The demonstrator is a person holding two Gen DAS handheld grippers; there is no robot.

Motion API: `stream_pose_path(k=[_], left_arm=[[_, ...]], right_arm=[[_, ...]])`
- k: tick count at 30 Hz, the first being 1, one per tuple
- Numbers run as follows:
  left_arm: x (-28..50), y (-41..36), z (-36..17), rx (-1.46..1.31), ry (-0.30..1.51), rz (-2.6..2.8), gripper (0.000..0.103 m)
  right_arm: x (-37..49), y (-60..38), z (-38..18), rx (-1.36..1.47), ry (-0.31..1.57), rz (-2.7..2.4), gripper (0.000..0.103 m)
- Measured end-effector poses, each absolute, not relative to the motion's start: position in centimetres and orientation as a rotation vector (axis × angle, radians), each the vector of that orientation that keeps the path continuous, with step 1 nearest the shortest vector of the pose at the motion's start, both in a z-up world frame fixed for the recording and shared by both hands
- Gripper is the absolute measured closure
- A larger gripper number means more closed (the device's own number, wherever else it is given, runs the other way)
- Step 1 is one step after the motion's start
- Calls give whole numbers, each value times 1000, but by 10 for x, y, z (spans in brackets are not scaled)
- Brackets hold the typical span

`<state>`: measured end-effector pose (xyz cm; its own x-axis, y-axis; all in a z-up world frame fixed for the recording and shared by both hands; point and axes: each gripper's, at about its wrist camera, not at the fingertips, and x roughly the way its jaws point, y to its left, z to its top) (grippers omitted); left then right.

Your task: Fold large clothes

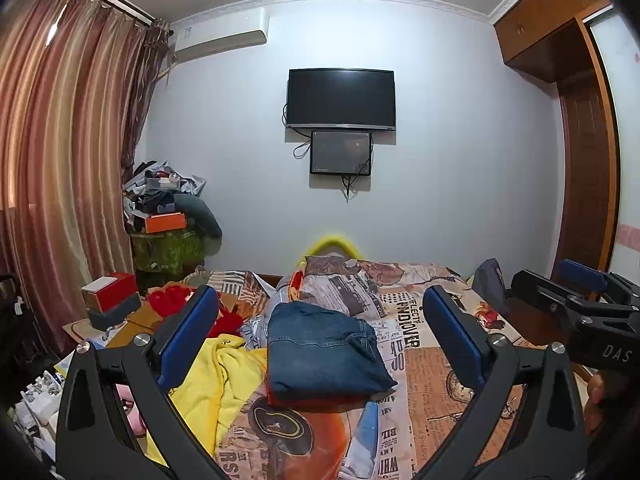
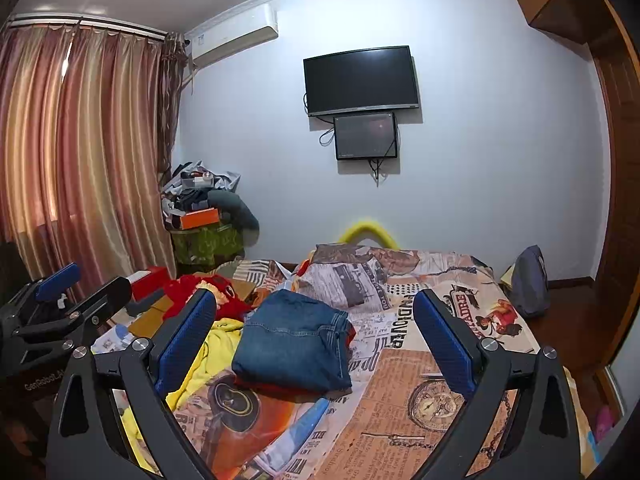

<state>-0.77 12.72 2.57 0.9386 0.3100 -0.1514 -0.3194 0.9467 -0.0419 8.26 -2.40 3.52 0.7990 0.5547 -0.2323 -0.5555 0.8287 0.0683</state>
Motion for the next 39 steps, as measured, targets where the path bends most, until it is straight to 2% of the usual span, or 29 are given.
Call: stream_pose_path(k=[39], left_arm=[[0, 122, 14, -77, 183, 277, 0]], right_arm=[[82, -27, 37, 8, 251, 596, 5]])
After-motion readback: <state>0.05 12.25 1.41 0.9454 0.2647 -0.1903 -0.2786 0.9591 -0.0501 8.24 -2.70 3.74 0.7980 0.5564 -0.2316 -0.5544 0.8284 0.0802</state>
